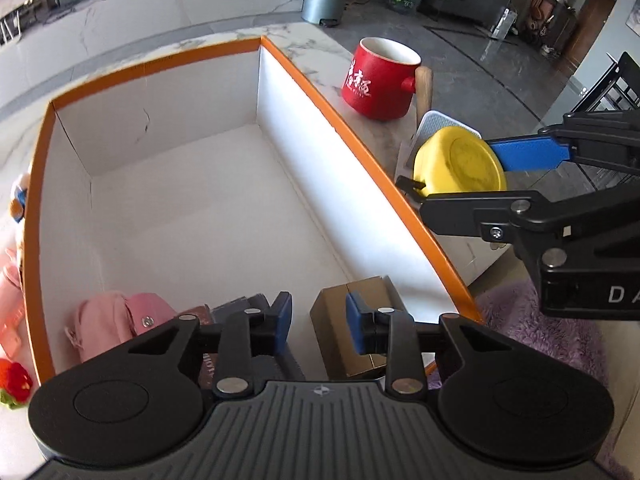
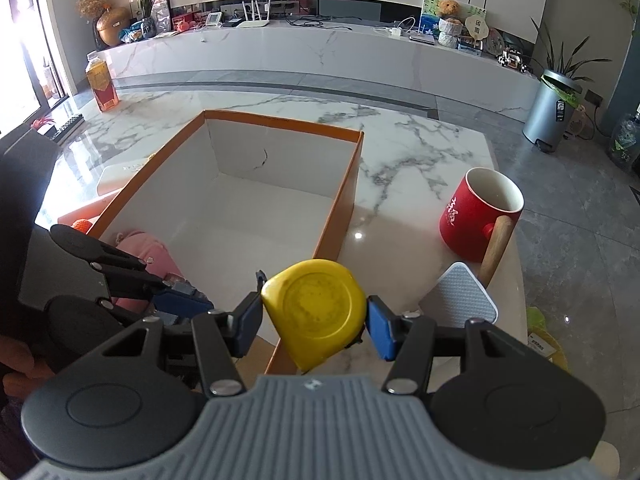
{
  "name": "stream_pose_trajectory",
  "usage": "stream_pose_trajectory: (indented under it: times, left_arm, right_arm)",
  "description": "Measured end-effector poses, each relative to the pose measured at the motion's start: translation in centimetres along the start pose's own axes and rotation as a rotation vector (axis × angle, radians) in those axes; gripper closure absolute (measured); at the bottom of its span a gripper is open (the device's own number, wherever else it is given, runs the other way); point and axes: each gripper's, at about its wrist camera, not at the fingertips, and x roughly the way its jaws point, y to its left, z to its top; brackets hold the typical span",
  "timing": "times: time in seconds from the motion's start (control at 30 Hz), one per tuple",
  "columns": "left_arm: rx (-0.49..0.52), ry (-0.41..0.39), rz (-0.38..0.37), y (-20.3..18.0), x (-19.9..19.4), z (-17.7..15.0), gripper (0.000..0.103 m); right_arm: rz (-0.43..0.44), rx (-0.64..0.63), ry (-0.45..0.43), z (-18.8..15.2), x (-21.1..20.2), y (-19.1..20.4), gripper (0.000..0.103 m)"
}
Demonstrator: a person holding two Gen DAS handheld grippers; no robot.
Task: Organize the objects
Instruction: 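Lower the kraft box into the orange box and open the left gripper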
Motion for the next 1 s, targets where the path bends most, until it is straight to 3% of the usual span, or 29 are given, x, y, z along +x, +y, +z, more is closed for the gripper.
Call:
stream_pose_trajectory:
  times: [0.1, 0.17, 0.3, 0.57, 0.7, 0.87, 1.0]
  left_arm:
    - [0.008, -0.019, -0.09, 0.2, -0.9, 0.0, 0.073]
    - [0.049, -0.012, -0.093, -0.3, -0.9, 0.2, 0.078]
    - [0.084, -0.021, -0.112, -0.8, -0.3, 0.7, 0.078]
    - [0.235, 0.049, -0.178, -2.4, 3.2, 2.3, 0.075]
    - [0.304, 0.072, -0.175, -2.4, 4.1, 2.6, 0.072]
    - [0.347, 0.175, -0.192, -2.4, 5.3, 3.6, 0.068]
    - [0.468, 0.238, -0.054, -3.2, 6.2, 3.0, 0.071]
  right_arm:
    - [-0.003, -0.002, -0.003, 0.0, -0.2, 0.0, 0.045]
    - [0.003, -0.005, 0.002, 0.0, -0.3, 0.0, 0.045]
    - [0.003, -0.01, 0.0, 0.0, -0.7, 0.1, 0.045]
    - [-0.011, 0.015, -0.004, 0.0, -0.8, -0.6, 0.045]
    - [-0.007, 0.021, 0.006, -0.2, -0.4, -0.8, 0.045]
    - [0.002, 0.023, 0.018, -0.1, 0.2, -0.9, 0.045]
    - [0.003, 0.016, 0.019, 0.2, 0.4, -1.0, 0.045]
